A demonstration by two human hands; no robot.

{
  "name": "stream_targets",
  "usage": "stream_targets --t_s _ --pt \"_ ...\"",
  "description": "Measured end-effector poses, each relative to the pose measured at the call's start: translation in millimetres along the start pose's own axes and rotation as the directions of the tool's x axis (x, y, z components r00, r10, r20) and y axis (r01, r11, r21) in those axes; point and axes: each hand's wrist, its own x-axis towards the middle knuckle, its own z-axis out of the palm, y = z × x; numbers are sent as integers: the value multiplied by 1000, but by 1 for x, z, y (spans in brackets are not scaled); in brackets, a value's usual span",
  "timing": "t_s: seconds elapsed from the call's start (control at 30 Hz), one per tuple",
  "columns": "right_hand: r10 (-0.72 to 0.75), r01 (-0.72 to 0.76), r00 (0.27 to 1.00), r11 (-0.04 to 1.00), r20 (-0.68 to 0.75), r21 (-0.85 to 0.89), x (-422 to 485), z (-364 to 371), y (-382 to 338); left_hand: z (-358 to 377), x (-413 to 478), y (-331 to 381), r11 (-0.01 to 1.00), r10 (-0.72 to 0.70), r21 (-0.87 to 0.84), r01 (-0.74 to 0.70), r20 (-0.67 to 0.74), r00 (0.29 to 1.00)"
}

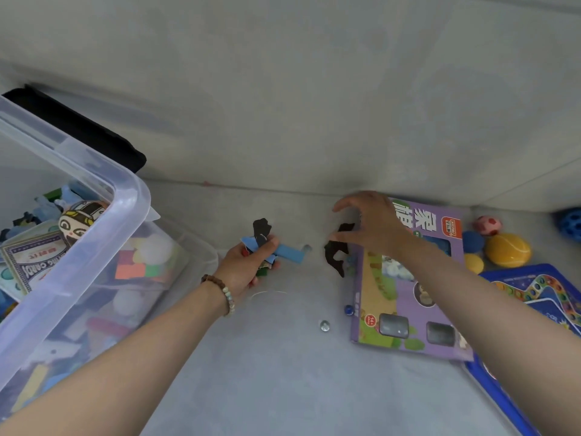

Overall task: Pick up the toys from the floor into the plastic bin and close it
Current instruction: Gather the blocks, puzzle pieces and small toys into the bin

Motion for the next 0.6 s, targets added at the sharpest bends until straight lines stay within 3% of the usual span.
stream_targets --t_s 0.17,0.6 --pt "18 16 986 979 163 -202 11 9 13 2 1 -4 999 -30 16 30 10 999" --pt "-22 64 988 960 153 -272 9 14 12 -5 12 -14 997 -76 24 76 -5 997"
